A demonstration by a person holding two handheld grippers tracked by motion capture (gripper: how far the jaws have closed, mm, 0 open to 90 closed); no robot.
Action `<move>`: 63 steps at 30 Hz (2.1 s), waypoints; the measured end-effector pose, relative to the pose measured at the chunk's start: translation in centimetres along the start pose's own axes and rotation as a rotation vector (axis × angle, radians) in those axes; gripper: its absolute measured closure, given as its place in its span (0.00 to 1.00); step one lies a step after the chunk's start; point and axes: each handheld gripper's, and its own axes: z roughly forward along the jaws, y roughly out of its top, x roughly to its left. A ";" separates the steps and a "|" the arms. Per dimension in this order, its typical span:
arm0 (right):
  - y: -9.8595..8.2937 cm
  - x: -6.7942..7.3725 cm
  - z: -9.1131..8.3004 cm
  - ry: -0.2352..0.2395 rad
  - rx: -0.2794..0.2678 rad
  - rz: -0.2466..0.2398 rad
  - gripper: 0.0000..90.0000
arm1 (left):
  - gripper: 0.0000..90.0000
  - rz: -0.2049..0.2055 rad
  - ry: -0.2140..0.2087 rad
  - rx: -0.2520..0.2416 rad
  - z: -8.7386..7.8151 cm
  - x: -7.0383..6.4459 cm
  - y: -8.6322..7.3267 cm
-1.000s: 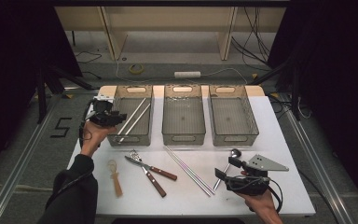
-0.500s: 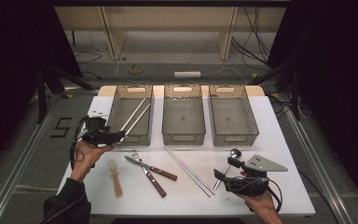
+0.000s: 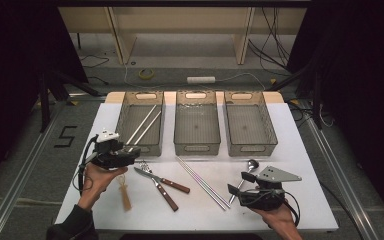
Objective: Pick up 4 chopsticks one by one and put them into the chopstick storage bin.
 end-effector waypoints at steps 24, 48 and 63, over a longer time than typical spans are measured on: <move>1.1 0.8 1.9 -0.020 0.224 -0.051 0.47 | 0.24 0.055 -0.092 -0.054 -1.2 -3.3 -2.8; 2.3 1.7 5.3 0.008 0.427 -0.110 0.57 | 0.22 0.069 -0.108 -0.099 -2.4 -4.8 -3.6; 2.4 2.2 6.8 -0.006 0.552 -0.136 0.71 | 0.22 0.114 -0.115 -0.102 -2.9 -5.4 -4.0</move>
